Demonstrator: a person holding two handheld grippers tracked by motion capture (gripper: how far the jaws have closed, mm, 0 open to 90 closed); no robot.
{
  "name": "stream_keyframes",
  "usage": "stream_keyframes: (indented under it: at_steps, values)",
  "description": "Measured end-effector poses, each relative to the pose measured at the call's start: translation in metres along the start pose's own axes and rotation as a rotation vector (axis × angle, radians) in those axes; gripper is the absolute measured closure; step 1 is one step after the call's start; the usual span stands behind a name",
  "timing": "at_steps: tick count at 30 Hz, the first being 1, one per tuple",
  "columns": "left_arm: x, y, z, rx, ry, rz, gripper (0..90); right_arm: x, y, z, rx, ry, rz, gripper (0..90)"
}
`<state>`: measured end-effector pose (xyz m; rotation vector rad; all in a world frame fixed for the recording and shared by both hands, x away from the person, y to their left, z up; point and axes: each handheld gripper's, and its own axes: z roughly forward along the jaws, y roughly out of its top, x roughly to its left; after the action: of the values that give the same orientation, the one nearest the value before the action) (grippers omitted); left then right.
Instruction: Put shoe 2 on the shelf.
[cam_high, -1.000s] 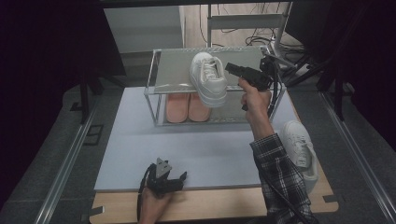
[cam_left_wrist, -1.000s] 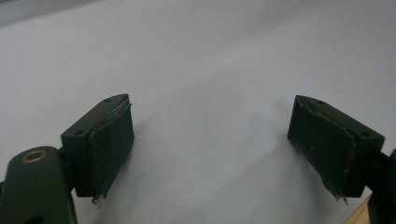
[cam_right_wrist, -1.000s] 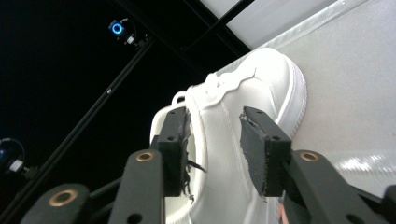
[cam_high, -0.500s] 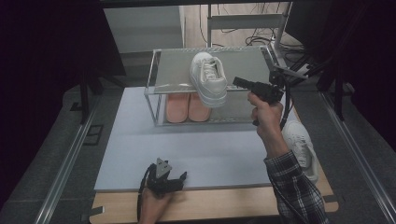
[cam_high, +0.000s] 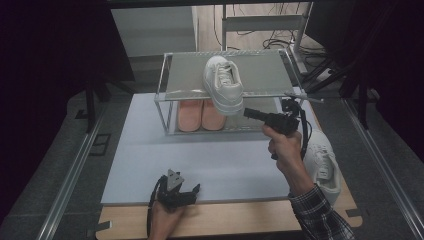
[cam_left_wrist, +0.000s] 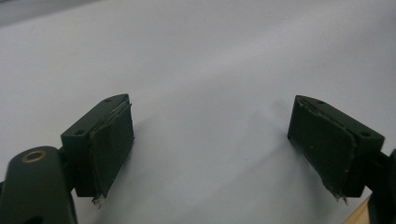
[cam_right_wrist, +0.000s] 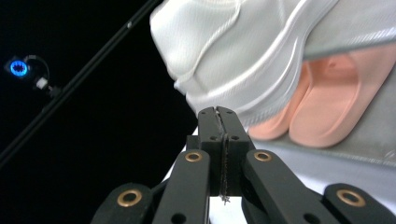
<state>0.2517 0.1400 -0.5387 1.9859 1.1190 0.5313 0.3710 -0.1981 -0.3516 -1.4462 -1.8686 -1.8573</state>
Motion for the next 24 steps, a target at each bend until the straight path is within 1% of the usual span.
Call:
stream_keyframes:
  at_steps: [1, 4, 6, 9, 15, 16, 19, 21, 24]
  values:
    - [0.000, 0.000, 0.000, -0.001, -0.001, 0.000, 14.6, 0.000, -0.003, 0.002, 0.009, 0.003, -0.004, 89.4]
    - [0.000, 0.000, 0.000, -0.001, 0.000, -0.001, 14.6, 0.001, -0.011, 0.008, 0.039, -0.010, -0.025, 89.4]
    - [0.000, 0.000, 0.000, -0.001, 0.000, -0.001, 14.6, 0.000, -0.014, 0.013, 0.058, -0.005, -0.025, 89.4]
    - [0.000, 0.000, 0.000, -0.001, 0.000, -0.001, 14.6, -0.002, -0.015, 0.019, 0.069, -0.017, -0.037, 89.4]
    - [0.000, 0.000, 0.000, -0.002, 0.000, -0.001, 14.6, -0.006, -0.014, 0.028, 0.059, -0.035, -0.032, 89.4]
    - [0.000, 0.000, 0.000, -0.002, 0.000, -0.001, 14.6, -0.006, -0.013, 0.029, 0.058, -0.035, -0.025, 89.4]
    - [0.000, 0.000, 0.000, -0.002, 0.000, -0.001, 14.6, -0.008, -0.013, 0.032, 0.056, -0.040, -0.031, 89.4]
    - [0.000, 0.000, 0.000, -0.001, 0.001, -0.001, 14.6, -0.008, -0.013, 0.033, 0.048, -0.036, -0.025, 89.4]
    - [0.000, 0.000, 0.000, -0.001, 0.001, -0.001, 14.6, -0.008, -0.013, 0.035, 0.051, -0.038, -0.029, 89.4]
